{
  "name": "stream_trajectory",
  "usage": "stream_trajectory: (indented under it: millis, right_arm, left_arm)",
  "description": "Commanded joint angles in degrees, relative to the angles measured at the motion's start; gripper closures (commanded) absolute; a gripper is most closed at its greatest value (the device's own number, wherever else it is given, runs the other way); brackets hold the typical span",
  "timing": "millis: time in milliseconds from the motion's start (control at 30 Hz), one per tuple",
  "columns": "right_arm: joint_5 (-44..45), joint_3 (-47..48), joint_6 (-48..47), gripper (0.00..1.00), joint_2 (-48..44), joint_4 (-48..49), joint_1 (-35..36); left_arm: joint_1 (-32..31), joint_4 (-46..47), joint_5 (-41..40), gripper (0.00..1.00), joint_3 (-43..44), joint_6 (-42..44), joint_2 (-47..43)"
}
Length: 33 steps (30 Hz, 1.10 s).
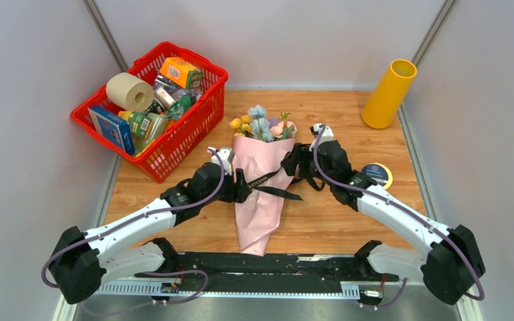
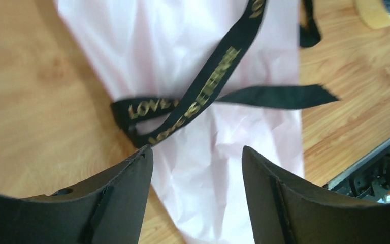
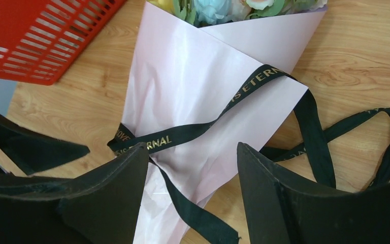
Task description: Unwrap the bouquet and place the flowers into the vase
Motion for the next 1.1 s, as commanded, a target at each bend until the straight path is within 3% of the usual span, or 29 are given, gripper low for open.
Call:
stream_trajectory:
  millis: [0, 200, 400, 533, 600, 667, 733, 800, 1067]
  right_arm:
    - [0.6, -3.7, 1.2, 0.33, -6.3, 2.7, 0.3]
    - [-0.7, -6.3, 1.5, 0.32, -10.7, 3.2, 0.4]
    - [-2.9, -9.0, 2.5, 0.32, -14.9, 3.5, 0.4]
    - [-3.3, -12.5, 4.0, 0.32, -18.3, 5.6, 0.4]
    - [-3.2, -13.3, 4.0, 0.32, -19.1, 5.6, 0.4]
    - [-2.7, -13.9, 4.0, 0.32, -19.3, 5.6, 0.4]
    - [-2.5, -15.0, 4.5, 0.32, -19.1, 7.3, 0.4]
    - [-3.1, -16.0, 5.6, 0.33, -17.9, 8.5, 0.4]
    - [-8.3, -20.3, 10.3, 0.32, -15.7, 17.0, 0.7]
  left_arm:
    - [-0.2, -6.9, 2.5, 0.27, 9.8, 14.6, 4.2]
    - [-0.2, -12.5, 3.8, 0.30, 19.2, 19.4, 17.7]
    - [-0.2, -13.9, -1.8, 0.30, 21.8, 22.0, 22.2]
    - [-0.2, -14.3, -0.4, 0.33, 23.3, 22.2, 26.1]
    - [-0.2, -14.6, 0.7, 0.42, 23.7, 22.0, 27.4]
    - [-0.2, -15.3, 0.6, 0.71, 24.0, 21.2, 27.2]
    - [-0.2, -16.7, -0.3, 0.90, 25.1, 20.1, 26.0]
    - [-0.2, -18.5, -2.1, 1.00, 26.6, 19.2, 24.4]
    - [-0.2, -24.7, -10.9, 1.00, 31.8, 14.9, 22.2]
